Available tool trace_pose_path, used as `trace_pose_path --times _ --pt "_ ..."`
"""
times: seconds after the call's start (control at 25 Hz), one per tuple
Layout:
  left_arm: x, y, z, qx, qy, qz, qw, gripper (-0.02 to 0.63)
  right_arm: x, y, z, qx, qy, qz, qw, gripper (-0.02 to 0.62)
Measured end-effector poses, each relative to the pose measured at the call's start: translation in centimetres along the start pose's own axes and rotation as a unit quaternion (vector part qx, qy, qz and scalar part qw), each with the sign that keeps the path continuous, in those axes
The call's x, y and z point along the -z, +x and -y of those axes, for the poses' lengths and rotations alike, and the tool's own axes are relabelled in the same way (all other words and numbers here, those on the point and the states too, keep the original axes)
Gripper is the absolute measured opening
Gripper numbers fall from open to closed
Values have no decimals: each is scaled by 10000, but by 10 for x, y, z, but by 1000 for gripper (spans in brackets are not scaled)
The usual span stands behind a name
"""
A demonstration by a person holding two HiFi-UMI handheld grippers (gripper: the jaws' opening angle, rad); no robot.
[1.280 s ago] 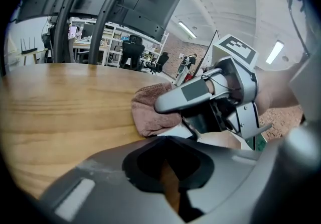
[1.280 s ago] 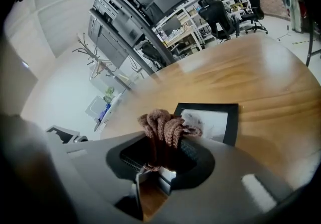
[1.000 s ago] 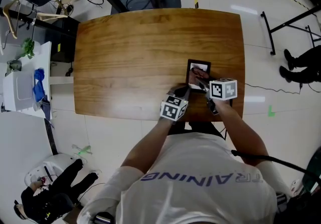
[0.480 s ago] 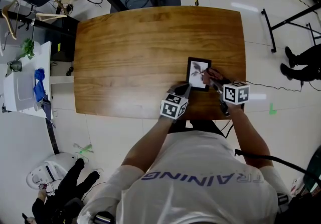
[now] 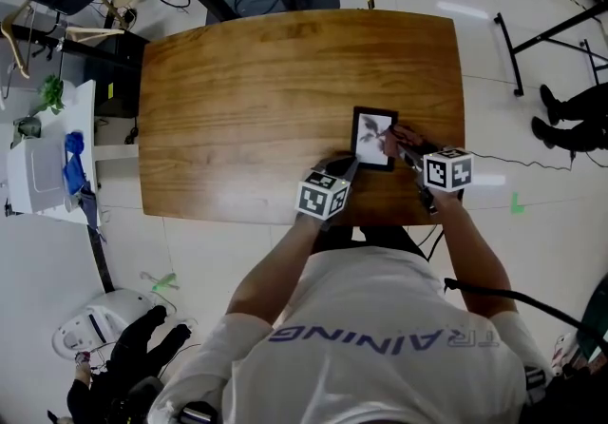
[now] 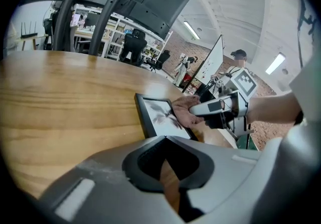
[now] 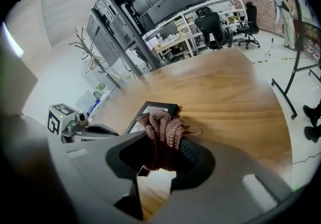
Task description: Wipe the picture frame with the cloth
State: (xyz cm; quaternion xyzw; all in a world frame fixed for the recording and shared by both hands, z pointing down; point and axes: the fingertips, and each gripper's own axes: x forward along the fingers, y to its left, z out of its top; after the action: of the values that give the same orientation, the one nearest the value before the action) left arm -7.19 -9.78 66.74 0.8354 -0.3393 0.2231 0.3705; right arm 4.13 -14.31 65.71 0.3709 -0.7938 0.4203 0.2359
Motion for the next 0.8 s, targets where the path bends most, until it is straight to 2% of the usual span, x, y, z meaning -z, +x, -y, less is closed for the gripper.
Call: trace_pose_path --times 0.16,0.28,0.36,0.6,0.8 --pt "-49 4 -19 1 304 249 9992 6 -1 0 0 -3 -38 50 10000 126" --pt "-78 19 -35 -65 620 176 9979 6 0 0 -1 2 -30 99 9999 126" --pt "-89 28 -41 -92 676 104 9976 6 2 0 -2 12 -25 121 9999 126" --pt "-87 48 -50 -111 617 -164 9979 6 1 0 -2 -14 7 148 9999 126" --pt "-87 49 -50 -31 489 -124 9987 6 0 -2 -3 -13 89 123 9999 126"
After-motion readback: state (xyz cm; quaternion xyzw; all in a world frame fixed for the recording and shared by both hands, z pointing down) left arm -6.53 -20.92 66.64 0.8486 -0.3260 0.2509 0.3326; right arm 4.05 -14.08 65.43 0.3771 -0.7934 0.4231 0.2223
